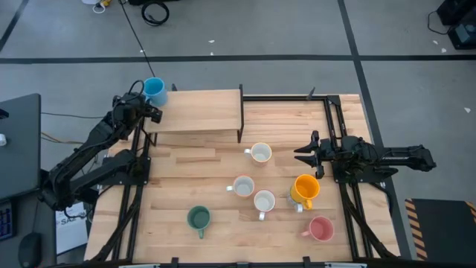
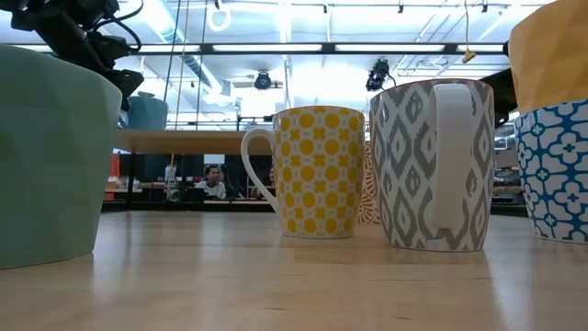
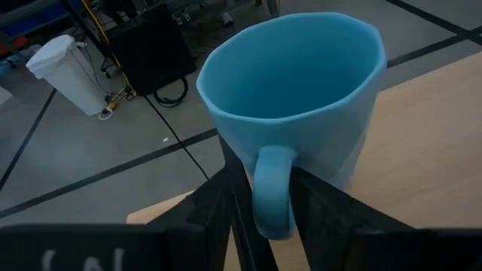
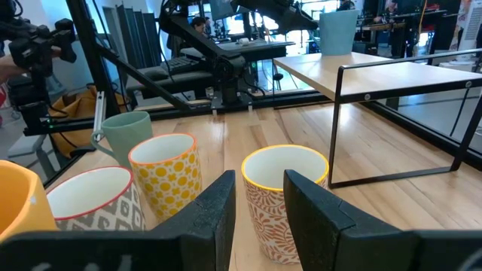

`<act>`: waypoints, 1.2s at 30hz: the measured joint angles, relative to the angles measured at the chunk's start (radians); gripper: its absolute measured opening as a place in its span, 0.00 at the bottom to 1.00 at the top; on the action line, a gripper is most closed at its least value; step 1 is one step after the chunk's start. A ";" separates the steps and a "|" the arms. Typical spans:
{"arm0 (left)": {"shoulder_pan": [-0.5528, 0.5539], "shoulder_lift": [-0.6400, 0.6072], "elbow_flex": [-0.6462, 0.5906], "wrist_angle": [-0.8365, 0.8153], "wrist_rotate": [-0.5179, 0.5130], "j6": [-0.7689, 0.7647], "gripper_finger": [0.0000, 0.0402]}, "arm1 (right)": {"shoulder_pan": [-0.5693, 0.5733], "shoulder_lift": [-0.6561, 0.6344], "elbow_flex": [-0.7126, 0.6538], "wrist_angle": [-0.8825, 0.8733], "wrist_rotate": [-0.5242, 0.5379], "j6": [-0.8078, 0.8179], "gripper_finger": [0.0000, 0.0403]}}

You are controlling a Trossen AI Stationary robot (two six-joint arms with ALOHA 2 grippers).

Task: Place coffee mugs
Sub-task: Put the blue mug on the shelf, then put the green mug on the shelf

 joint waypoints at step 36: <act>-0.002 -0.174 0.001 -0.021 0.190 -0.001 0.39 | 0.000 0.000 0.000 0.000 0.000 0.000 0.29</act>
